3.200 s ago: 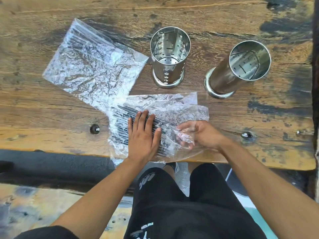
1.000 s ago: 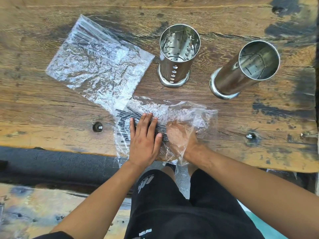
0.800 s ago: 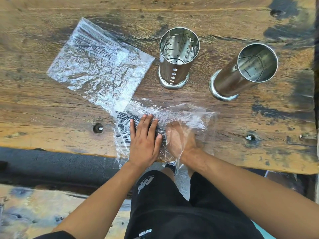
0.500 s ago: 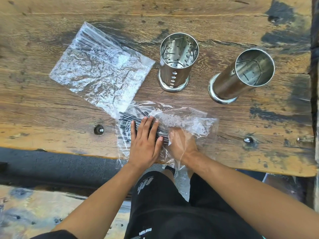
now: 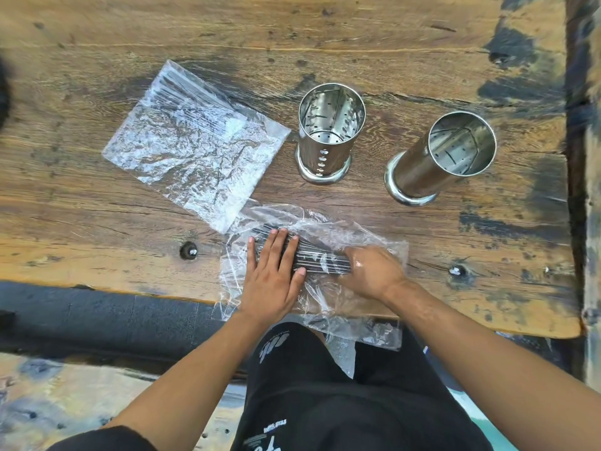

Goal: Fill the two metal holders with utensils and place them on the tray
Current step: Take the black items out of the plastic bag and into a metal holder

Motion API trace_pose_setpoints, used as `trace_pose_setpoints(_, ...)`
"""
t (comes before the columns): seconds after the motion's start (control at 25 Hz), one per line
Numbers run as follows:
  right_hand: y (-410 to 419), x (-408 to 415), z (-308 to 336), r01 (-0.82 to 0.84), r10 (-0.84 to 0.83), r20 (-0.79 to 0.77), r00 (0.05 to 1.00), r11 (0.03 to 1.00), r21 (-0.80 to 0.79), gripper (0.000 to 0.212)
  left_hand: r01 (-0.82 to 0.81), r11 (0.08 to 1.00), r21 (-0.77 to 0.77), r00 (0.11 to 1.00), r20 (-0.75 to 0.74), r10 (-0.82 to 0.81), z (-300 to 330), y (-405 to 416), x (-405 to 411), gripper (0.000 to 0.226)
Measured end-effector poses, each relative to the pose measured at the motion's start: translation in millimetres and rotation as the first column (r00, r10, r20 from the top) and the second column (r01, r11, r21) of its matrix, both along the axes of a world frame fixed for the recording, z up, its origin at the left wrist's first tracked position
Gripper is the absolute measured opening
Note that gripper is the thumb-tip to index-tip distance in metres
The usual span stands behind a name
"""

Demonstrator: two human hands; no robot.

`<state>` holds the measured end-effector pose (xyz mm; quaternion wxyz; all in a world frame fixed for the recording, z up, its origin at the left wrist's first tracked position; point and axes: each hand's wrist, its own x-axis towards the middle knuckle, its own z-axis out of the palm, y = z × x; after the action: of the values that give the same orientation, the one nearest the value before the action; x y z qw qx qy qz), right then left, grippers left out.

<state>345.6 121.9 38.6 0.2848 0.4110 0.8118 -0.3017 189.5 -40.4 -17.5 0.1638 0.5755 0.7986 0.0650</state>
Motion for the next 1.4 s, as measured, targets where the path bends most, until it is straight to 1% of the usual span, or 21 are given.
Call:
trace_pose_setpoints(0.04, 1.8, 2.0, 3.2, -0.02, 0.019, 0.021, 1.0, 1.0, 0.018, 0.032, -0.004, 1.0, -0.015, 1.0, 0.003, 0.004, -0.3, -0.3, 0.2, 0.066)
trace_pose_setpoints(0.12, 6.4, 9.9, 4.9, -0.03, 0.028, 0.024, 0.999, 0.998, 0.057, 0.026, -0.01, 0.999, -0.047, 1.0, 0.011, 0.01, -0.5, 0.3, 0.9, 0.066)
trace_pose_setpoints(0.2, 12.4, 21.2, 5.0, -0.014, 0.013, 0.013, 1.0, 0.997, 0.072, 0.015, -0.015, 0.997, -0.071, 1.0, 0.026, 0.017, -1.2, 1.2, 1.9, 0.066)
trace_pose_setpoints(0.32, 17.6, 36.0, 9.7, 0.012, -0.014, 0.039, 0.999, 0.999, 0.051, 0.027, -0.033, 0.992, -0.125, 0.997, 0.06, 0.041, -1.4, 1.3, 3.3, 0.067)
trace_pose_setpoints(0.44, 24.2, 50.8, 14.7, 0.0, -0.004, 0.053, 0.999, 0.998, 0.07, 0.037, -0.042, 0.975, -0.219, 0.993, 0.096, 0.064, 4.4, 6.6, 5.1, 0.069)
trace_pose_setpoints(0.6, 33.2, 71.6, 23.4, 0.021, -0.03, 0.114, 0.993, 0.996, 0.082, 0.033, -0.021, 0.942, -0.336, 0.994, 0.095, 0.056, 15.9, 15.3, 4.8, 0.07)
trace_pose_setpoints(0.76, 49.6, 96.6, 44.1, 0.079, -0.09, 0.15, 0.985, 0.994, 0.077, 0.027, 0.008, 0.909, -0.417, 0.999, 0.034, 0.007, 22.8, 22.1, 0.9, 0.072)
trace_pose_setpoints(0.88, 67.5, 121.9, 67.5, 0.111, -0.127, 0.19, 0.974, 0.99, 0.09, 0.023, -0.016, 0.885, -0.465, 0.999, 0.026, 0.032, 33.9, 35.4, 5.7, 0.075)
trace_pose_setpoints(0.96, 75.6, 136.8, 82.9, 0.143, -0.166, 0.196, 0.966, 0.982, 0.126, 0.026, -0.037, 0.871, -0.489, 0.999, -0.002, 0.042, 40.5, 45.7, 10.3, 0.078)
trace_pose_setpoints(1.04, 81.5, 145.8, 96.3, 0.149, -0.18, 0.186, 0.966, 0.975, 0.166, 0.028, -0.058, 0.866, -0.496, 0.998, -0.028, 0.051, 44.1, 55.5, 13.3, 0.08)
trace_pose_setpoints(1.16, 91.1, 158.9, 115.0, 0.183, -0.213, 0.12, 0.97, 0.958, 0.221, 0.028, -0.066, 0.863, -0.5, 0.998, -0.032, 0.058, 49.0, 72.0, 18.3, 0.087)
trace_pose_setpoints(1.28, 101.1, 164.3, 133.9, 0.234, -0.253, 0.057, 0.966, 0.943, 0.236, 0.025, -0.075, 0.805, -0.588, 0.997, -0.021, 0.078, 51.4, 86.6, 21.8, 0.102)
trace_pose_setpoints(1.4, 114.5, 166.2, 148.5, 0.305, -0.311, -0.022, 0.95, 0.915, 0.265, 0.026, -0.095, 0.773, -0.628, 0.994, -0.018, 0.107, 55.3, 94.5, 26.8, 0.107)
